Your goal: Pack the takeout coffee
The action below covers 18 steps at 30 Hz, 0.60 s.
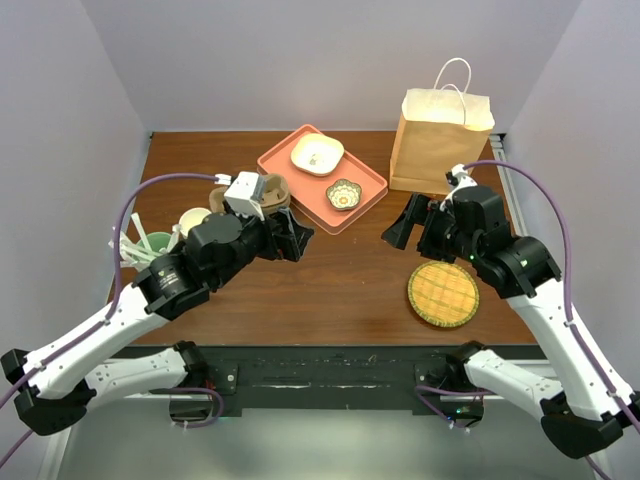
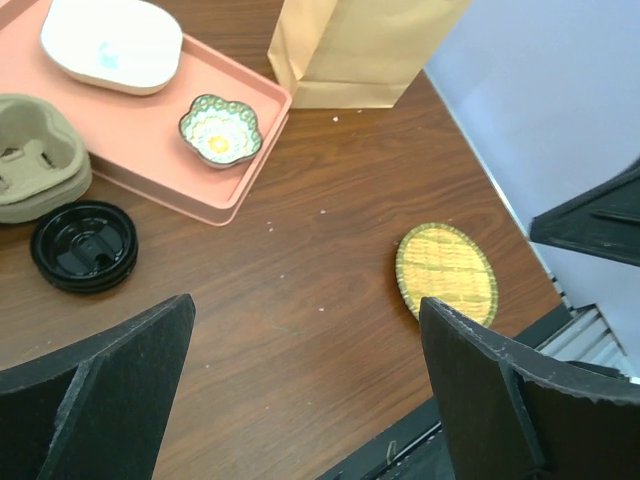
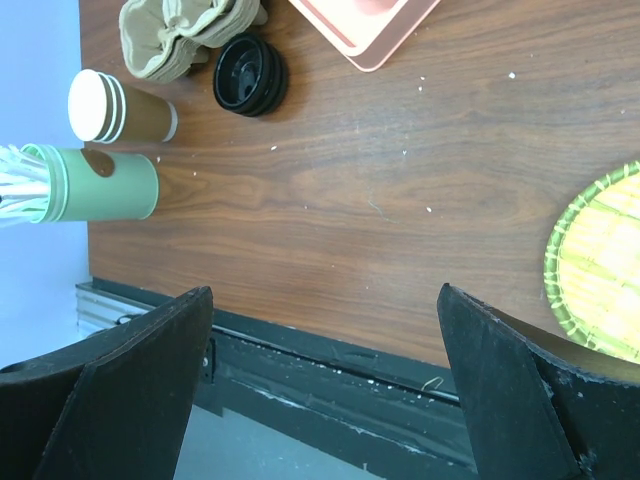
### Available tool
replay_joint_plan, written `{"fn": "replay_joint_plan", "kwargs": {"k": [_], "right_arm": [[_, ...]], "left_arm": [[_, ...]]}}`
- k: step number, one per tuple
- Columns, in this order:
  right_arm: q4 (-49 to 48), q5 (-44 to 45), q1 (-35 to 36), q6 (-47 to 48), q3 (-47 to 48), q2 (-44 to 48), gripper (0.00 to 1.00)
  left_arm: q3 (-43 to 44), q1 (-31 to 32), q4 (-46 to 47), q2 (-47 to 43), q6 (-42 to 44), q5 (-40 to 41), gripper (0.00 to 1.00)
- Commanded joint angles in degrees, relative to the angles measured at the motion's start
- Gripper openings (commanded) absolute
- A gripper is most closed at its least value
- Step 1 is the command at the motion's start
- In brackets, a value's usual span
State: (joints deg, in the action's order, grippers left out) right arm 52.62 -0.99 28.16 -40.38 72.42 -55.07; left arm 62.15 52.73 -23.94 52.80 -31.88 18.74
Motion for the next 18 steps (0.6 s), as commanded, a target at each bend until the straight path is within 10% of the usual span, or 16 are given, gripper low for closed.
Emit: {"fn": "replay_joint_plan", "kwargs": {"k": [1,6,12,18], "right_arm": [[-0.9,1.0,-0.2,-1.5,-1.0,2.1,0.99],[-1.6,0.7,-0.2,-1.4,-1.8,4.2,0.99],[-1.8,-0.1,-0.2,1.4,-1.7,6.2,0.98],[-3.3,-2.3,-0.2,2.1,-2.6,8.2,0.93]], "left_arm": [[2.0,0.1,-2.0,0.6,3.0,4.5,1.0],[7.4,-1.5,-11.6,6.1,3.7,17.7,0.98],[11.2,-19.4,-15.4,12.5,8.8,8.9,0.82],[14.8,-26.3,-19.1,19.0,11.7,16.8,0.71]]}}
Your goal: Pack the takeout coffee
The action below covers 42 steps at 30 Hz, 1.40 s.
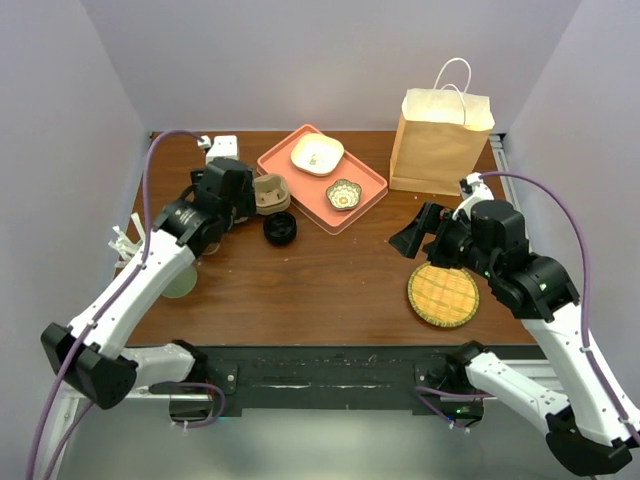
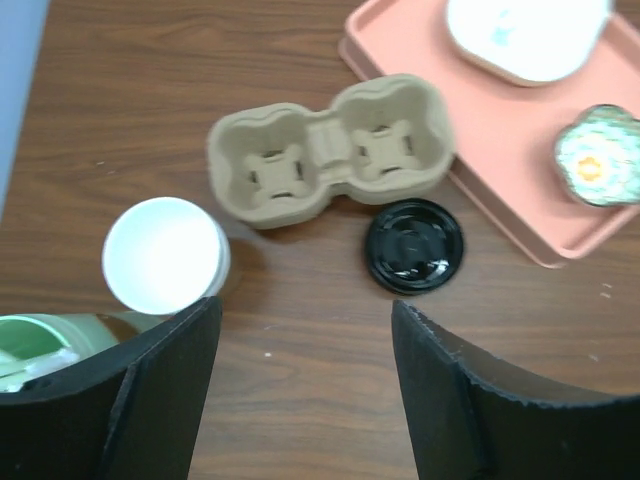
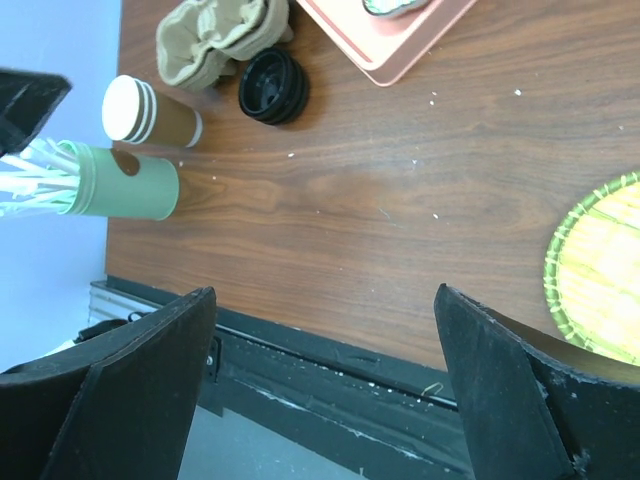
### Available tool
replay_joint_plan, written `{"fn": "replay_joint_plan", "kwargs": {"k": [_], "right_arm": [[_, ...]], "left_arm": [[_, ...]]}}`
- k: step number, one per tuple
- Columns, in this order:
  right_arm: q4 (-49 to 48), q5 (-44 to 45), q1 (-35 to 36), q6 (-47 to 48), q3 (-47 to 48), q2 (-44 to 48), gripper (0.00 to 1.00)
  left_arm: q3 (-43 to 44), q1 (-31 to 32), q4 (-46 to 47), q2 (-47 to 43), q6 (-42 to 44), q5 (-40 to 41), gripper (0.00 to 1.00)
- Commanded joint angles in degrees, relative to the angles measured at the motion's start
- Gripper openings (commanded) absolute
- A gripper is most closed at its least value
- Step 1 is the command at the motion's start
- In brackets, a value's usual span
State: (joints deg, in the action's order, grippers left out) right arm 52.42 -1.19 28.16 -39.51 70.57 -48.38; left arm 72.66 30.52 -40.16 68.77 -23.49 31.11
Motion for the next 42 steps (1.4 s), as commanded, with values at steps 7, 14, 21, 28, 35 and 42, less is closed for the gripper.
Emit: {"fn": "replay_joint_plan", "kwargs": {"k": [7,14,21,28,35,42], "right_arm": [[-4.2,-5.9,-0.2,3.9,0.4,0.3,0.83],[-2.9,-7.2,-0.2,5.8,4.2,-1.9,0.81],[-2.0,-7.4,-0.1,6.2,4.8,-2.3,0.8],[-1.9,-7.7,-0.2,6.2,4.2,-2.4,0.8],[-0.8,-7.2,-0.1,6.8,5.0,-4.7,0.78],[-1.6,-7.3,-0.2,6.7,4.1,-4.7,0.78]], "left_arm": [[2.6,-11.1,2.3,9.8,10.9,3.0,0.42],[2.2,-13.2,1.3,16.3,11.7,1.8,0.29],[-1.7,-16.2,5.7,18.2,14.1,-2.2,0.3],[-1.1,-16.6,5.1,21.1,14.4,-3.8,0.27],[-1.4,-16.7,5.3,22.1,14.1,-4.5,0.26],[-1.4,-16.7,4.4,22.2,14.1,-2.6,0.2]]}}
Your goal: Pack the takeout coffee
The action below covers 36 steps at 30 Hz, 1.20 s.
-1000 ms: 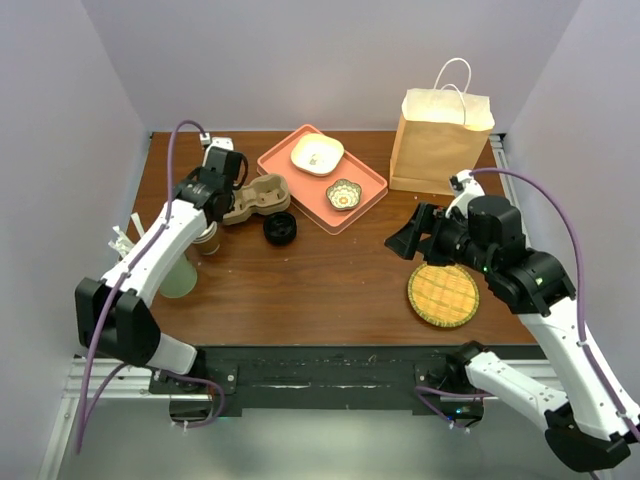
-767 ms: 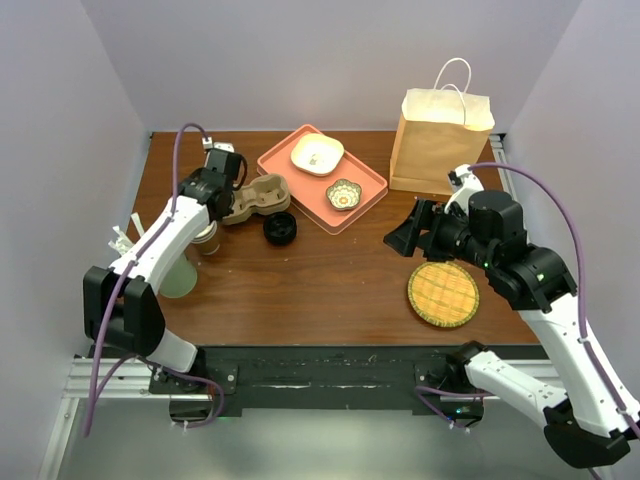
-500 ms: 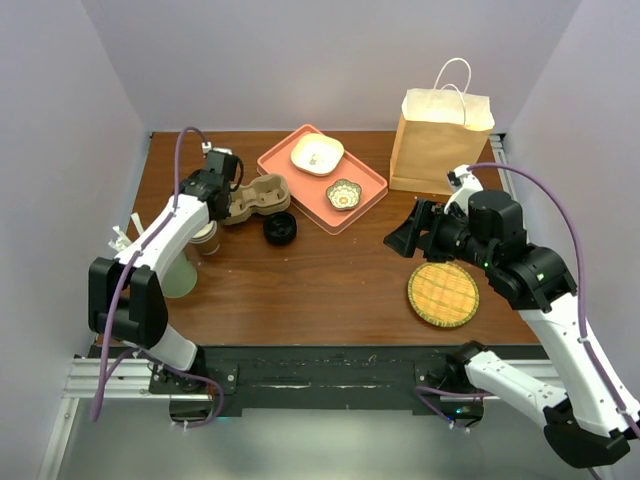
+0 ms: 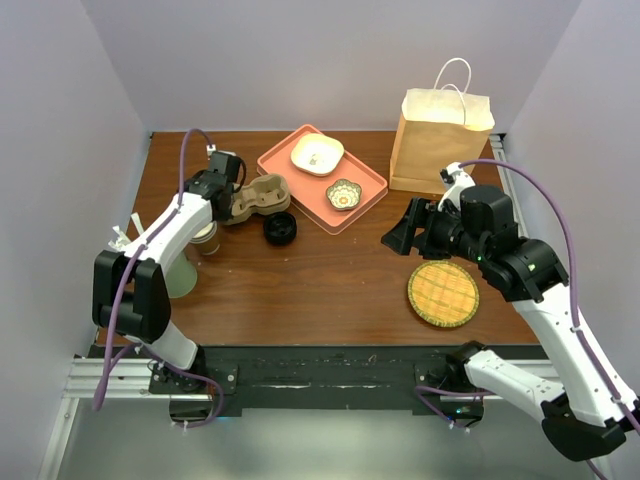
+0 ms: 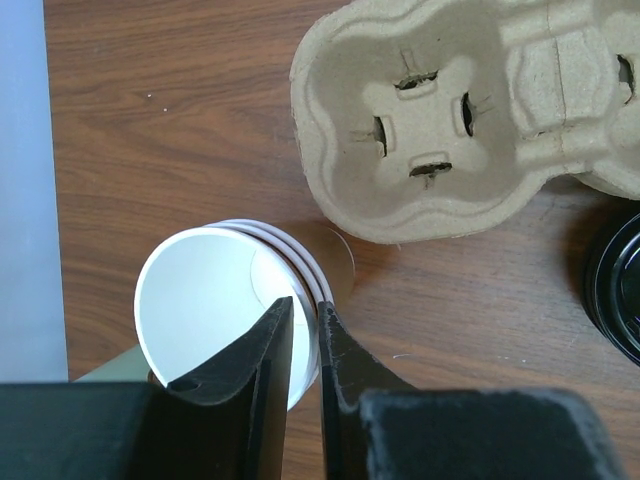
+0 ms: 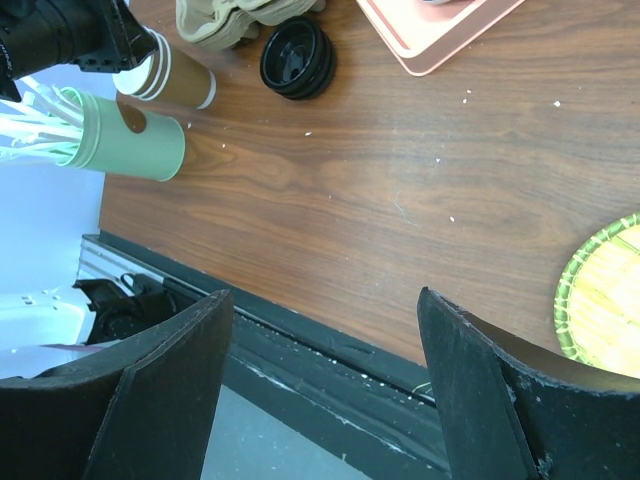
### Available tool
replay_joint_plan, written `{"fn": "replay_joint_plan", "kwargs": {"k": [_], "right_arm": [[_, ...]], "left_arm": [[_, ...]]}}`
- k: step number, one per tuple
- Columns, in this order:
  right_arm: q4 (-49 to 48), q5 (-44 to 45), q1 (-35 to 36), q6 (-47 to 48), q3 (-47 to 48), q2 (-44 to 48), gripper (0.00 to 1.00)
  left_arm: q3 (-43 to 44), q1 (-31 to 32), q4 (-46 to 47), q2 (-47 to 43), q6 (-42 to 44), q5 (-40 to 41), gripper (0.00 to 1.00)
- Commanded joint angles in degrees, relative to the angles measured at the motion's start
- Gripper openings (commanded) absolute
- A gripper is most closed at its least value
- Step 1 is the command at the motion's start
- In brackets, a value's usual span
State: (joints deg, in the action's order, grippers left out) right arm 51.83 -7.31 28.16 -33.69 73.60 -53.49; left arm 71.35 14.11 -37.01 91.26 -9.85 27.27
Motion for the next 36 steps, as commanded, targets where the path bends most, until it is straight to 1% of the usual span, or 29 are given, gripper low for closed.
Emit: {"fn": "replay_joint_plan", "kwargs": {"k": [1,4,6,8,13,14,16,21,25,26,28,34,36], "right_arm": [[-1.1,-1.2,-0.2,0.9,0.9,0.4,0.78],[-1.6,-1.7,-0.2,0.8,0.9,-0.4,0.79],[-1.5,-1.7,-0.2,0.8,1.1,-0.8,0.79],[-1.4,-1.7,-0.2,0.7,1.1,-0.9,0.79],[-1.5,-1.6,-0.2,0.6,1.0,-1.1,0.8],[-1.4,-1.6,-0.2,0.7,1.0,-1.1,0.8],[-1.6,-1.6,-0.1,0.6,0.9,-1.1,0.8],[-1.7,-1.7,-0.2,0.1,0.3,-0.8,0.8],[-1.7,-1.6,-0.1,0.0,0.0,-0.6,0.8],[-1.7,-1.7,-0.2,0.0,-0.1,-0.6,0.8],[-1.7,-1.7,-0.1,-0.1,-0.2,-0.6,0.8],[-2.4,-2.4,-0.2,-0.4,0.1,-1.5,0.8],[-2.4,-2.4,-0.3,-0.5,0.2,-1.9,0.8]], "left_arm": [[-0.2,-0.3,1.2,-0.3,0.4,1.3,0.2],[-0.7,-0.3,1.4,0.0,0.4,1.8,0.2],[-1.0,-0.3,1.6,0.1,0.4,1.7,0.14],[-1.1,-0.3,1.6,0.1,0.5,1.7,0.11],[-1.1,-0.3,1.7,0.1,0.7,2.4,0.12],[-1.2,-0.3,1.8,0.1,0.6,2.4,0.15],[-1.2,-0.3,1.6,0.4,0.4,2.4,0.17],[-1.3,-0.3,1.7,0.7,0.8,2.7,0.16],[-1.1,-0.3,1.3,0.7,0.9,2.9,0.13],[-1.0,-0.3,1.1,0.7,0.9,3.1,0.07],[-0.5,-0.3,0.3,0.5,0.5,3.8,0.0],[1.8,-0.3,-2.9,-0.6,-0.3,4.6,0.0],[2.6,-0.2,-3.8,-1.5,-0.7,3.1,0.0]]}}
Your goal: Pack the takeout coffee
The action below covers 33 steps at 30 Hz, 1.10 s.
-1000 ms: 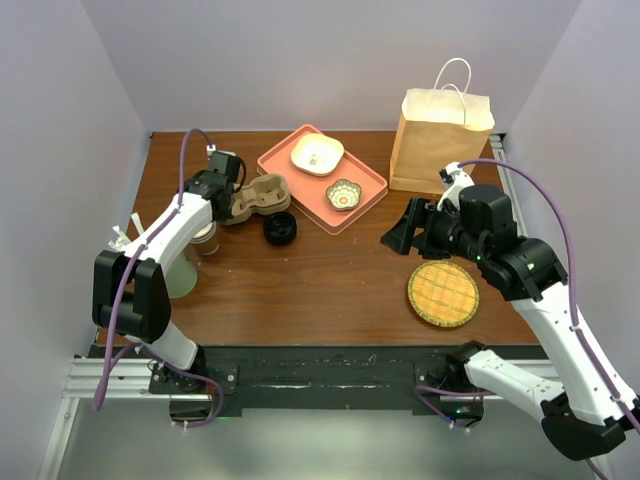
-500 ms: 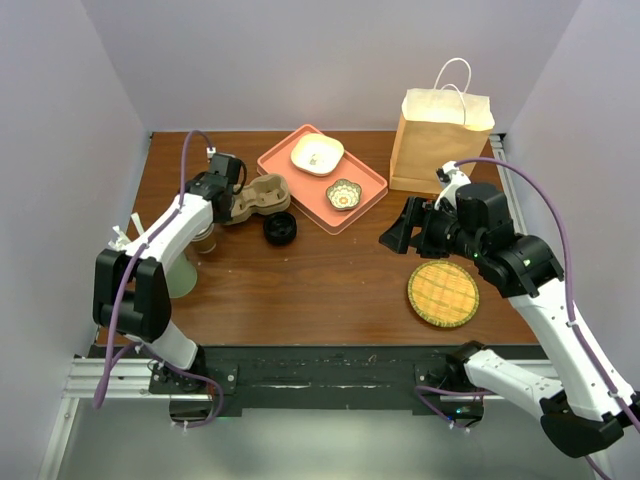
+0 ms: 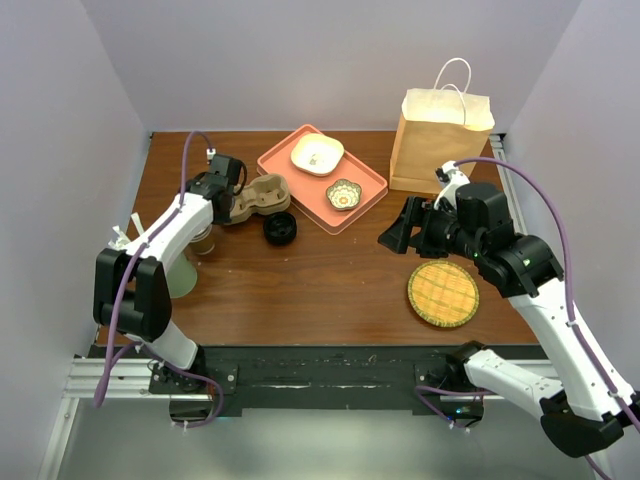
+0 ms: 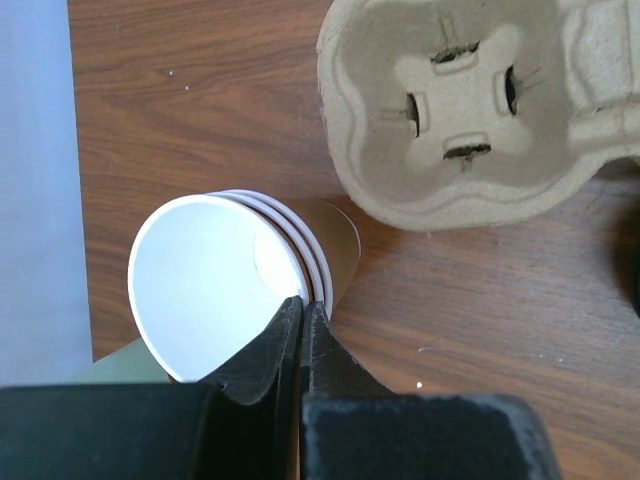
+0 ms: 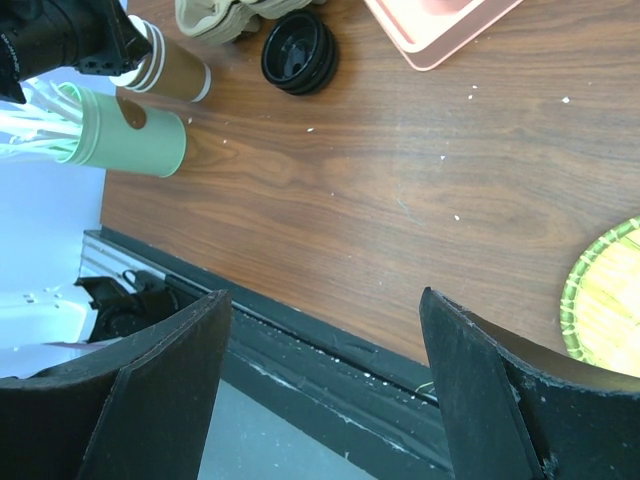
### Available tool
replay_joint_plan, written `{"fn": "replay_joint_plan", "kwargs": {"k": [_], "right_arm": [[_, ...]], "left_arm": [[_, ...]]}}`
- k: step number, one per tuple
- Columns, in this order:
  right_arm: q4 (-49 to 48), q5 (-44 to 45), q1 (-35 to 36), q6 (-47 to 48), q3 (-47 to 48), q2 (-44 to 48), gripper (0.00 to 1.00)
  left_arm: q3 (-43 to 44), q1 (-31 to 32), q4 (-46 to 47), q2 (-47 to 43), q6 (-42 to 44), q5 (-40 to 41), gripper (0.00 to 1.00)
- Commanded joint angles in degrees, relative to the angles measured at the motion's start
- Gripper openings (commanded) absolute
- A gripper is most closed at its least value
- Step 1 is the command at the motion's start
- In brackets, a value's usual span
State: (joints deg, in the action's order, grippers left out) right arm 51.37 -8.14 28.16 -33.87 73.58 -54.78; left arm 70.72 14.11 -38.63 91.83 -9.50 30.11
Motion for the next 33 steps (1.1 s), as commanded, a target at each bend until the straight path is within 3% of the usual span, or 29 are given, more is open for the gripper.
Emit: {"fn": "replay_joint_plan", "kwargs": {"k": [1,13,19,25,33], "right_arm": [[-2.1,-1.8,-0.2,-0.2,0.2,-0.6,0.8],[-2.9,-2.8,-0.2,0.5,1.4,-2.2,0.81],[-3.8,-3.6,-0.1,0.1,0.8,-2.4,0.81],[-4.6,-4.1,-0.1,-0.1,0.9,-3.0,0.81],[-4.4,-4.1,-0.2,0.1,2.2,-3.8,0.81]], "left_arm": [[3.4,-0.2,-3.2,-2.4,-1.2,-0.2,0.0],[3.6,0.3,-5.8,-5.9,-1.8,0.2,0.0],[4.8,4.5,-8.9,-5.1,-1.3,8.6,0.0],[0.5,6.4,-8.7,-5.3,-5.0,1.8,0.0],[7.2,7.7,-12.3,-4.6,-4.2,6.2,0.0]]}}
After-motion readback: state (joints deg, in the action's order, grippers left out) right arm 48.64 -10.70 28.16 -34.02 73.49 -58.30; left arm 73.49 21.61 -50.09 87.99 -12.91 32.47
